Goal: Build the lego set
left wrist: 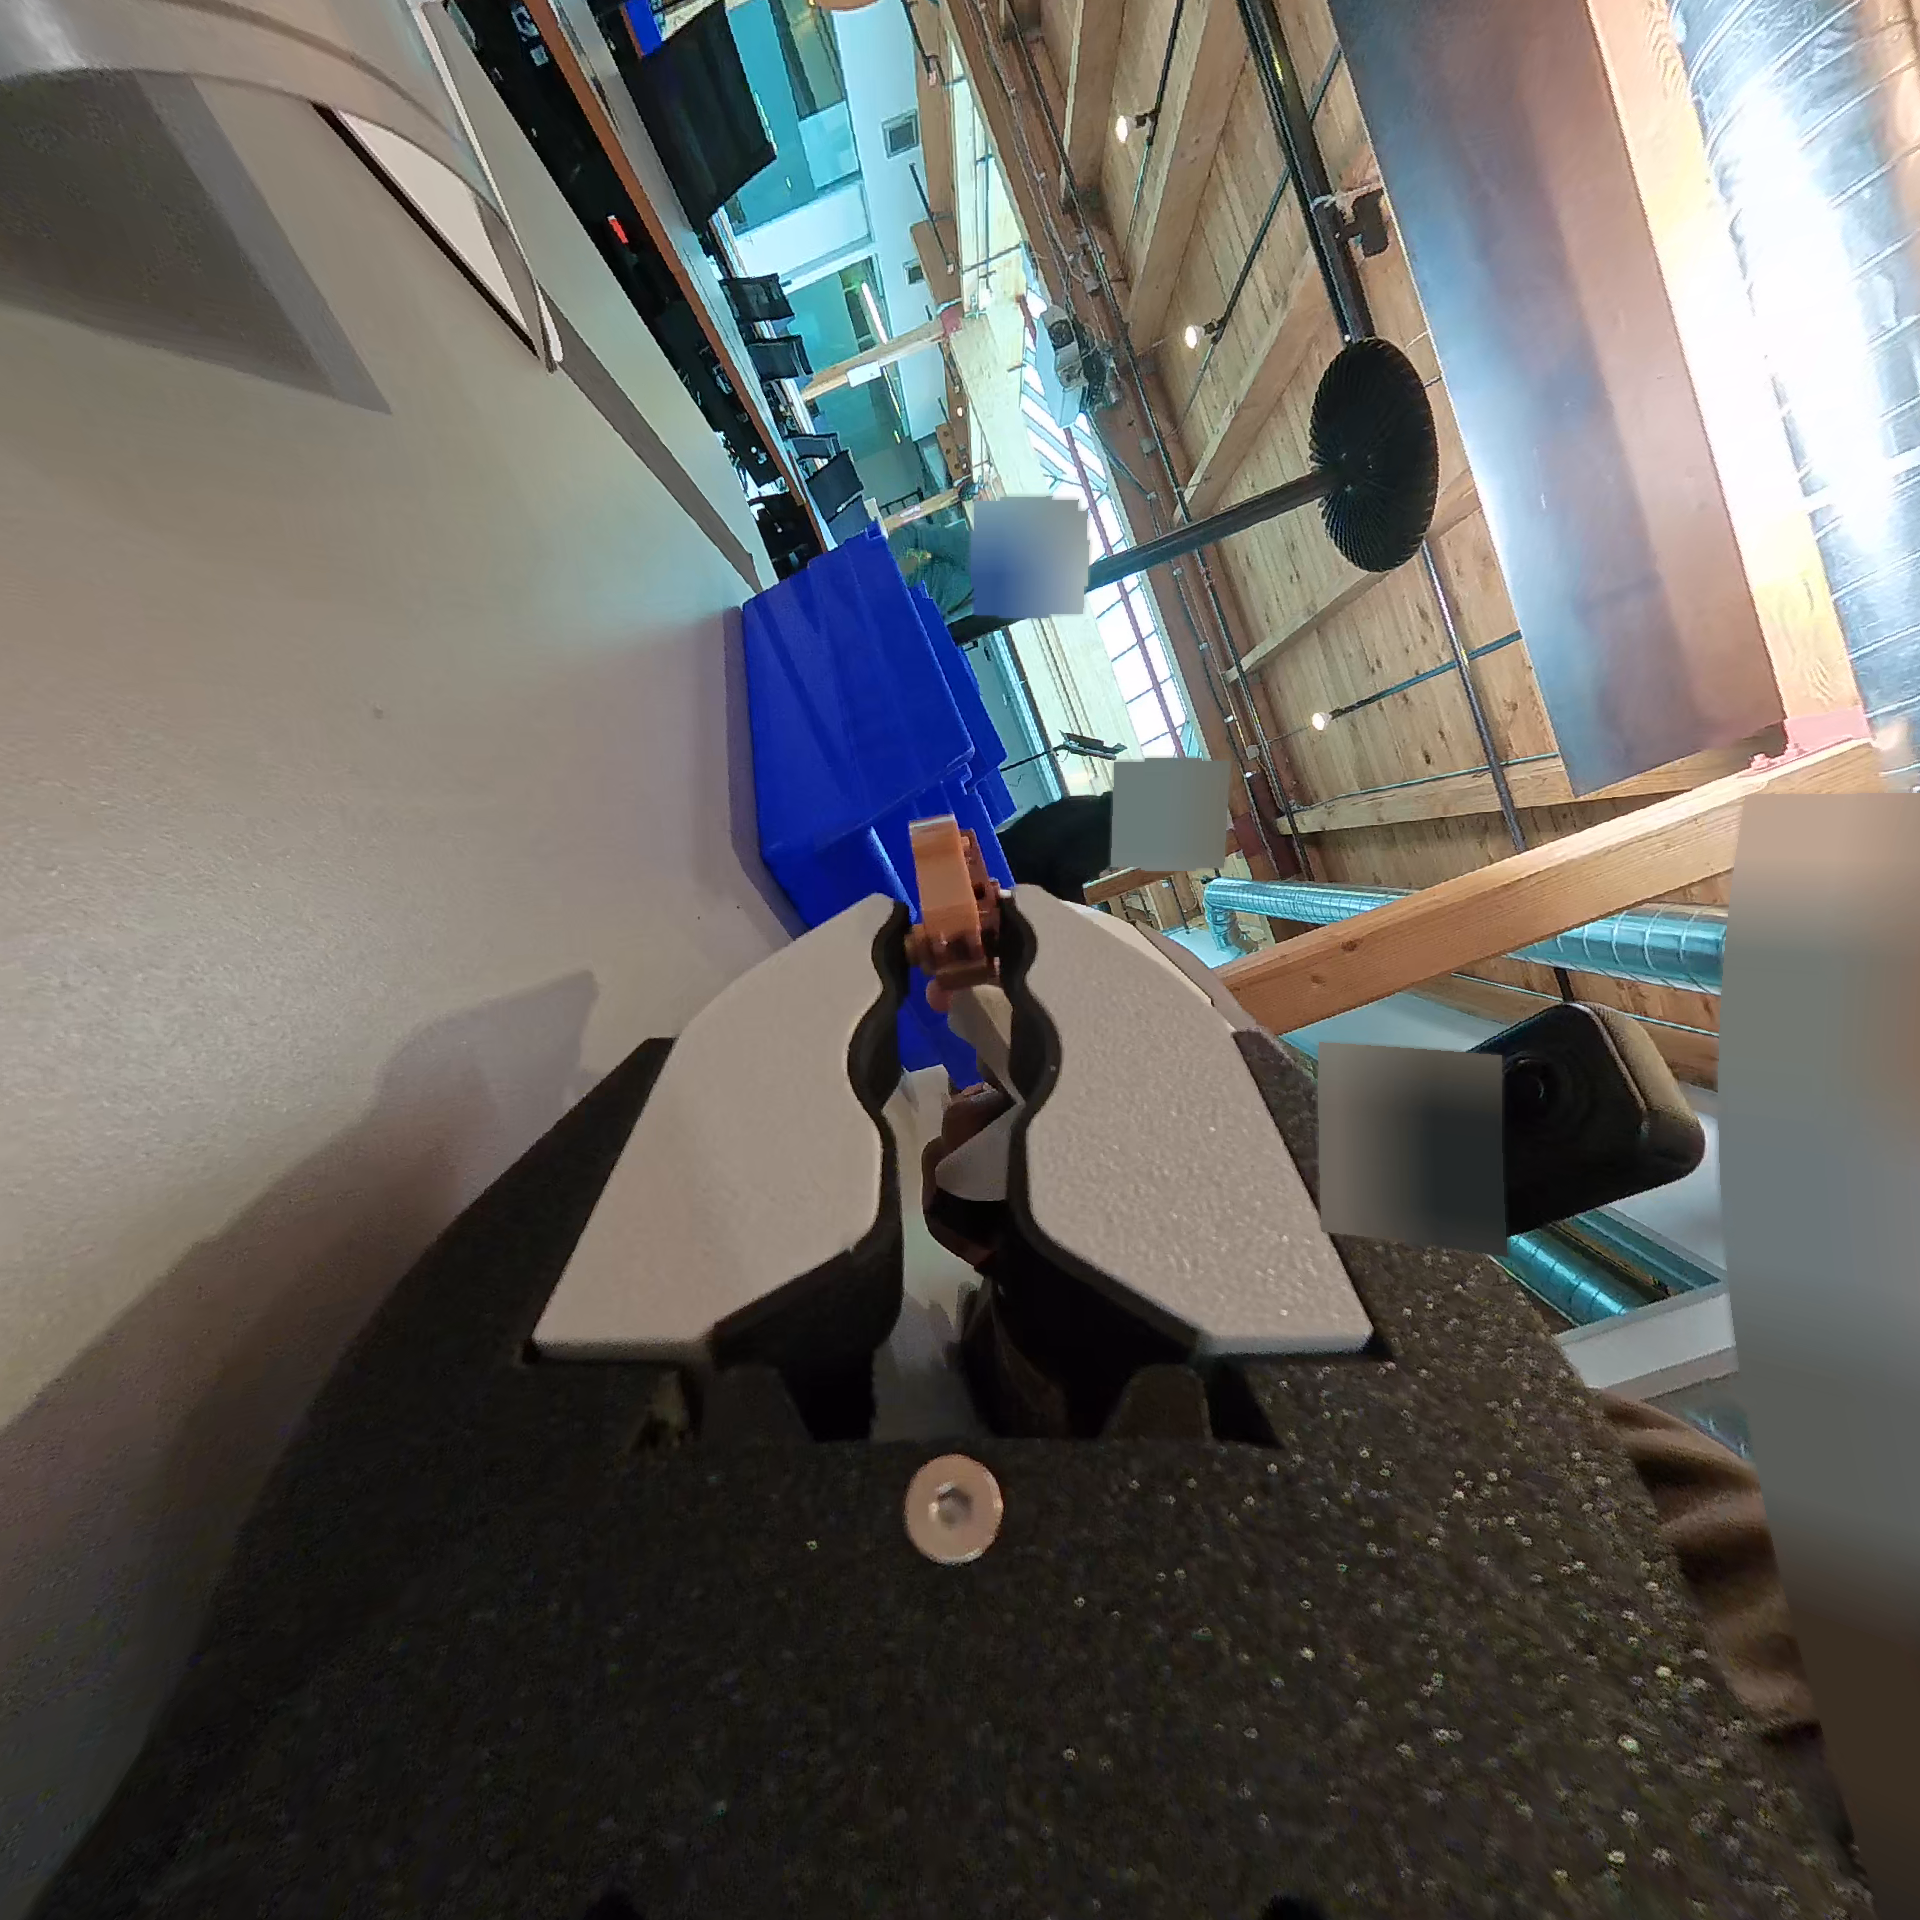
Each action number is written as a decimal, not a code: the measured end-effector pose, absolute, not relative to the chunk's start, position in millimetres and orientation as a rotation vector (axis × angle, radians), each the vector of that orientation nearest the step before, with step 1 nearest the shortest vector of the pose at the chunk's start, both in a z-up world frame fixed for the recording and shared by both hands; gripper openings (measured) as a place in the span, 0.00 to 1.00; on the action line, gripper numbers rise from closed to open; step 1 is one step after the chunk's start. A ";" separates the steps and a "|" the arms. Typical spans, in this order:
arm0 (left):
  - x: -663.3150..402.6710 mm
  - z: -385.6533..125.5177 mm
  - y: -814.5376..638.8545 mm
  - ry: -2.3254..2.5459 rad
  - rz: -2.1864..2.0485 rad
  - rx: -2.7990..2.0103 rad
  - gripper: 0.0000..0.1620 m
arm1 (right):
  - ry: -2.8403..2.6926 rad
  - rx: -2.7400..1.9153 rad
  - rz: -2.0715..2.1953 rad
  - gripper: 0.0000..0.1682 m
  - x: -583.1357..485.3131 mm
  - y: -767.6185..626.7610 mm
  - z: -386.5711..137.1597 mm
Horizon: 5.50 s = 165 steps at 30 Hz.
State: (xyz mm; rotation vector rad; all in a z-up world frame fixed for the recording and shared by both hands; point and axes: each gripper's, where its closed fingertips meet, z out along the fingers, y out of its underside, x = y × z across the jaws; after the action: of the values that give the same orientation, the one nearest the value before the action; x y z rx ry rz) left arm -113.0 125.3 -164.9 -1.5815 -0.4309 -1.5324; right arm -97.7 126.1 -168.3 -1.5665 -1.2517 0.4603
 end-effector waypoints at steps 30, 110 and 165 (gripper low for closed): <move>-123.1 -163.2 128.4 -0.425 -1.487 -1.568 0.10 | -1.121 -1.730 0.056 0.09 93.6 210.2 -111.4; -71.9 -155.1 173.6 -0.212 -1.392 -1.579 0.10 | -2.471 -1.937 -0.084 0.11 238.6 342.5 -210.0; -160.6 -158.3 120.5 -0.263 -1.292 -1.598 0.10 | -1.661 -1.289 0.669 0.15 -93.4 93.7 -210.2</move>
State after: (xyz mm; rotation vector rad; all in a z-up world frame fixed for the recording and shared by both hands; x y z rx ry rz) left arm -160.6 120.5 -158.3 -1.5978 -0.2627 -1.2918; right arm -93.4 93.7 -210.2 -1.2891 -1.6606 0.6691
